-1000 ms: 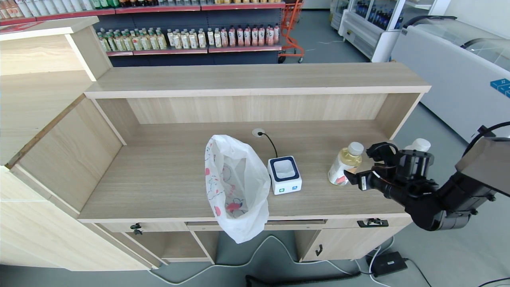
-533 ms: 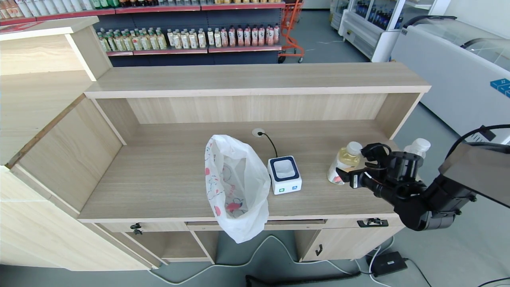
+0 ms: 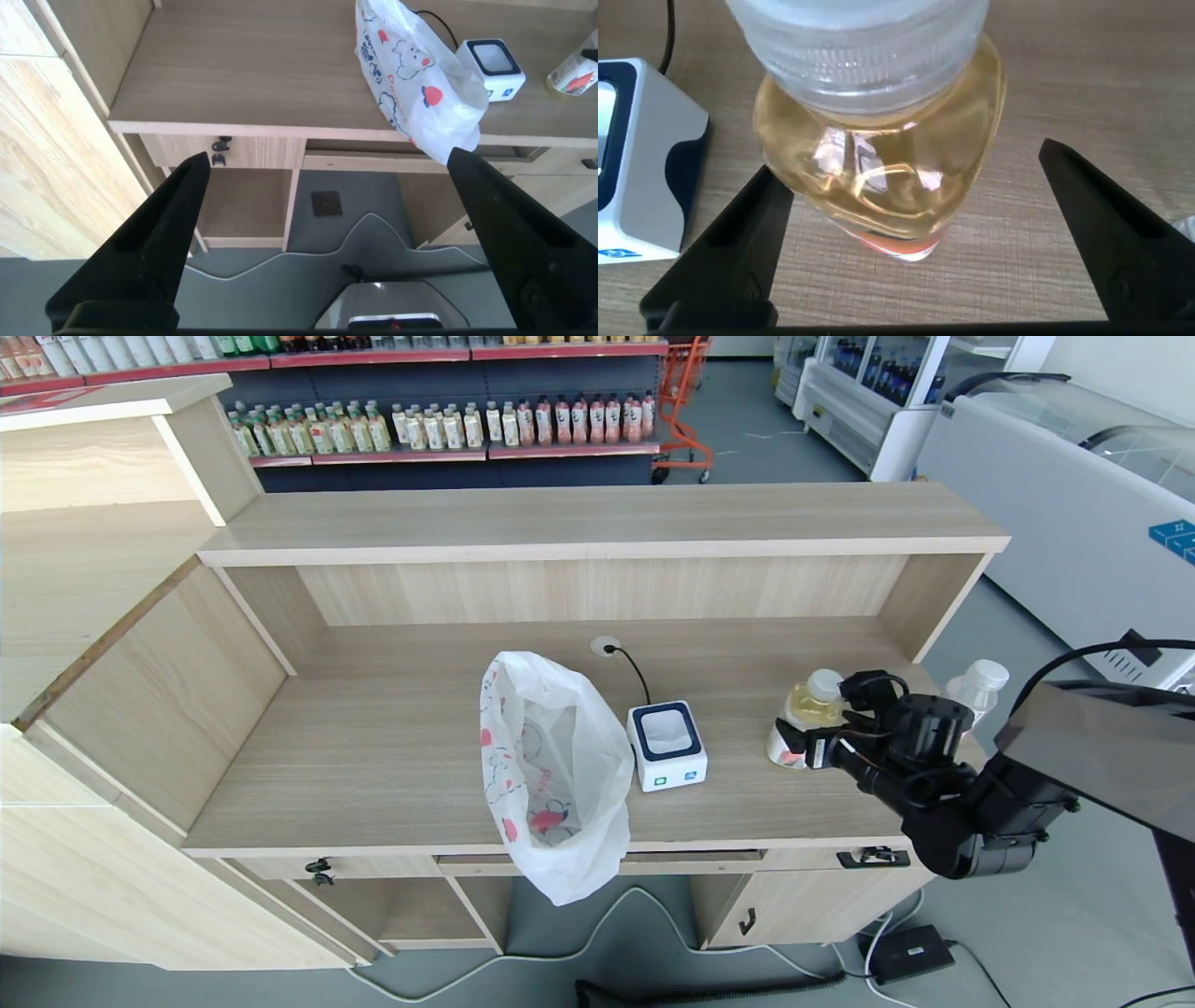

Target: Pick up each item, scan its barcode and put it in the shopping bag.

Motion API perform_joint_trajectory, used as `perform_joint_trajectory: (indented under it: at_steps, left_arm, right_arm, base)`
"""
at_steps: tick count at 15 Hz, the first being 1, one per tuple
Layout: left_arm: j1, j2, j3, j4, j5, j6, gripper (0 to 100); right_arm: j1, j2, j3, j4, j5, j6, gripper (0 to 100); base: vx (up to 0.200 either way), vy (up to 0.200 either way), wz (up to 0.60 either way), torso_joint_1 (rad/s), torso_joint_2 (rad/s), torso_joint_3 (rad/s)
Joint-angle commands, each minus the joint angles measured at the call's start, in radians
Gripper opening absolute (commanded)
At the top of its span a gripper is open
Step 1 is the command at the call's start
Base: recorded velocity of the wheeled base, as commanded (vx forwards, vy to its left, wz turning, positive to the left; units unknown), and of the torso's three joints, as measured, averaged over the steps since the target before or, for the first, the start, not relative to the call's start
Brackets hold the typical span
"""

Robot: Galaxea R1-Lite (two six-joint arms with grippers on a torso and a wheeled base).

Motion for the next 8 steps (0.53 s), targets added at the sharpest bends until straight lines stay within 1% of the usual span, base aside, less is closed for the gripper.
perform_joint_trajectory:
  at_steps: [1, 2, 3, 8]
  left_arm:
    - [0.0, 0.0, 0.0, 0.0, 0.001, 0.0, 100]
    - [0.0, 0.0, 0.0, 0.0, 0.0, 0.0, 100]
    - [0.0, 0.0, 0.0, 0.0, 0.0, 0.0, 100]
    - [0.0, 0.0, 0.0, 0.0, 0.0, 0.0, 100]
  right_arm:
    - [-0.009, 0.021, -0.008, -0.005, 0.0, 0.0, 100]
    - [-0.015, 0.027, -0.017, -0.007, 0.0, 0.0, 100]
    - [-0.02, 0.033, -0.02, -0.01, 0.0, 0.0, 0]
    - [-0.021, 0.063, -0.051, -0.041, -0.001, 0.009, 0]
  base:
    - [0.0, 0.0, 0.0, 0.0, 0.0, 0.0]
    - [0.0, 0.0, 0.0, 0.0, 0.0, 0.0]
    - [0.0, 0.0, 0.0, 0.0, 0.0, 0.0]
    - [0.0, 0.0, 0.0, 0.0, 0.0, 0.0]
